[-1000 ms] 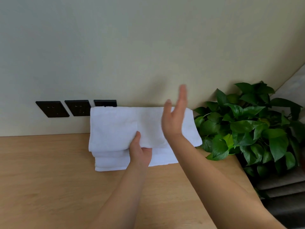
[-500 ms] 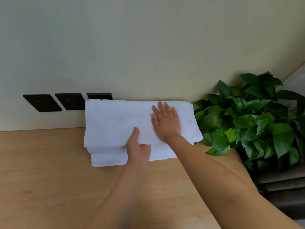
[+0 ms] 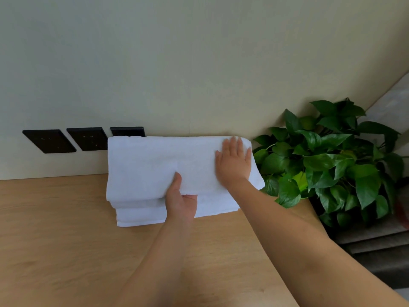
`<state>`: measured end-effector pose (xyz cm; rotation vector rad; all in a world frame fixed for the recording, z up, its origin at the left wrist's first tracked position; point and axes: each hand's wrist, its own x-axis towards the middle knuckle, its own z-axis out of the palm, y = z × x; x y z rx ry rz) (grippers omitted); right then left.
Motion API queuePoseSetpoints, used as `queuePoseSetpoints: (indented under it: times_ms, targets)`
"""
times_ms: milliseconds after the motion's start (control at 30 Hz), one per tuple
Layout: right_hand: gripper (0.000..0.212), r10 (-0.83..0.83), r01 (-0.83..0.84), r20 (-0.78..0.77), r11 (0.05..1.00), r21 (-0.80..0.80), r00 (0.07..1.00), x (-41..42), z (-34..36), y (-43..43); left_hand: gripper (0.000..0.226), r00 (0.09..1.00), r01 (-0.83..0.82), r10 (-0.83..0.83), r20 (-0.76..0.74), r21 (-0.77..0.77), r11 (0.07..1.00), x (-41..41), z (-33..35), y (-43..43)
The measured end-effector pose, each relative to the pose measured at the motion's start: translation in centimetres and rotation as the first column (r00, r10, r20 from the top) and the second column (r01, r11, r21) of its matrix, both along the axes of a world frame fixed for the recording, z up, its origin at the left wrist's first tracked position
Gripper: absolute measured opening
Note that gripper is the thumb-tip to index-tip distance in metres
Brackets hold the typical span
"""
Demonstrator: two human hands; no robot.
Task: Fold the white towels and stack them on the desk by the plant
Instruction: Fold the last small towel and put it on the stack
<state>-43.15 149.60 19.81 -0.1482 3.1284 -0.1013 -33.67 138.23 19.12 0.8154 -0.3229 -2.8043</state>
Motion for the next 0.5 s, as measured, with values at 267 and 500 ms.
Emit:
queuePoseSetpoints:
  times_ms: [267, 500]
  targets:
    - [0.054, 0.42, -0.439, -0.131, 0.834, -0.336, 0.898, 2.1, -0.2, -6.1, 0.035, 0.997, 0.049, -0.048, -0.064, 0.011, 0.999, 0.3, 0.0, -0.4]
    - [0.052, 0.41, -0.419, -0.09, 0.867, -0.269, 0.908, 1.3, -0.8, -5.5, 0.037, 0.999, -0.036, 0.037, 0.033, -0.03, 0.999, 1.2, 0.6, -1.2]
